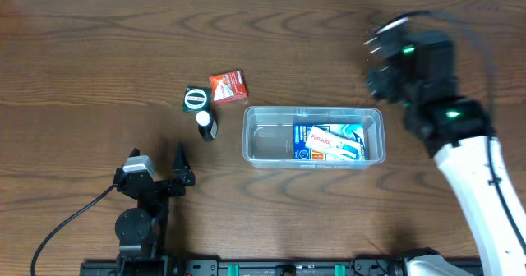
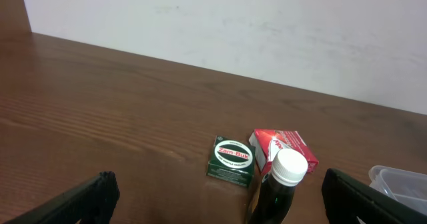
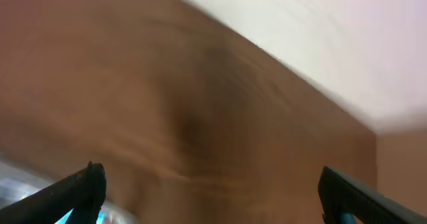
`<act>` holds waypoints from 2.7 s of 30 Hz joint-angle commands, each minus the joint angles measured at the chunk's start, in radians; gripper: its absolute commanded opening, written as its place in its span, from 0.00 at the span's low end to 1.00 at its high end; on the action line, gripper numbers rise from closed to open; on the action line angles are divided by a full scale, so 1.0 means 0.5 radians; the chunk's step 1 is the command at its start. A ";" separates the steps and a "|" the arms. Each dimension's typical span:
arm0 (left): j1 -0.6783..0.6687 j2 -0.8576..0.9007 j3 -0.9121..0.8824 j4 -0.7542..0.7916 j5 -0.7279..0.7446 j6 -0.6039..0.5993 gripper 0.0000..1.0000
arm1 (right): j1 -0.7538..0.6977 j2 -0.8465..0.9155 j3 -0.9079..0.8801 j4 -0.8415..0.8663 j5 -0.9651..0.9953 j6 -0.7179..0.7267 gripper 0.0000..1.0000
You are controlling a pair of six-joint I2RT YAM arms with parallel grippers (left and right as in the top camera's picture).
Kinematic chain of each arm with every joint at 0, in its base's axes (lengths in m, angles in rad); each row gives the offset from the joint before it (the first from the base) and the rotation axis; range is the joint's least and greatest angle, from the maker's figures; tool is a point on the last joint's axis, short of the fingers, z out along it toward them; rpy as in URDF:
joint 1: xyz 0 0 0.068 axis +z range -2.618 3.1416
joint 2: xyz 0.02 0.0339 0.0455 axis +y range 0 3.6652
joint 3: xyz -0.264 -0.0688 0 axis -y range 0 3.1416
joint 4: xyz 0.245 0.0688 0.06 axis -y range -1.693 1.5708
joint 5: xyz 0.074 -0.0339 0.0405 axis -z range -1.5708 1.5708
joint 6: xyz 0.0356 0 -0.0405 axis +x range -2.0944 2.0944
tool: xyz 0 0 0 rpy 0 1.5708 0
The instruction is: Pack container
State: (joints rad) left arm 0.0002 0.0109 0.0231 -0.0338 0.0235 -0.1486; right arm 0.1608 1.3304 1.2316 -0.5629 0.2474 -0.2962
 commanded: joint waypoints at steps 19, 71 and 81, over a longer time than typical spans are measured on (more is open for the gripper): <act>0.012 -0.011 -0.038 -0.072 -0.016 0.034 0.98 | -0.891 0.119 0.024 -0.275 -0.159 1.131 0.99; 0.014 3.407 2.681 -0.849 1.225 0.481 0.98 | -0.890 0.119 0.024 -0.275 -0.159 1.130 0.99; -0.079 3.709 2.681 -0.839 0.749 0.111 0.98 | -0.890 0.119 0.023 -0.275 -0.159 1.130 0.99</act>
State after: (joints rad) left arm -0.0124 1.8355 1.3418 -0.4553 0.5102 -0.0162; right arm -0.2787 1.3907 1.2316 -0.6991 0.1673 0.2562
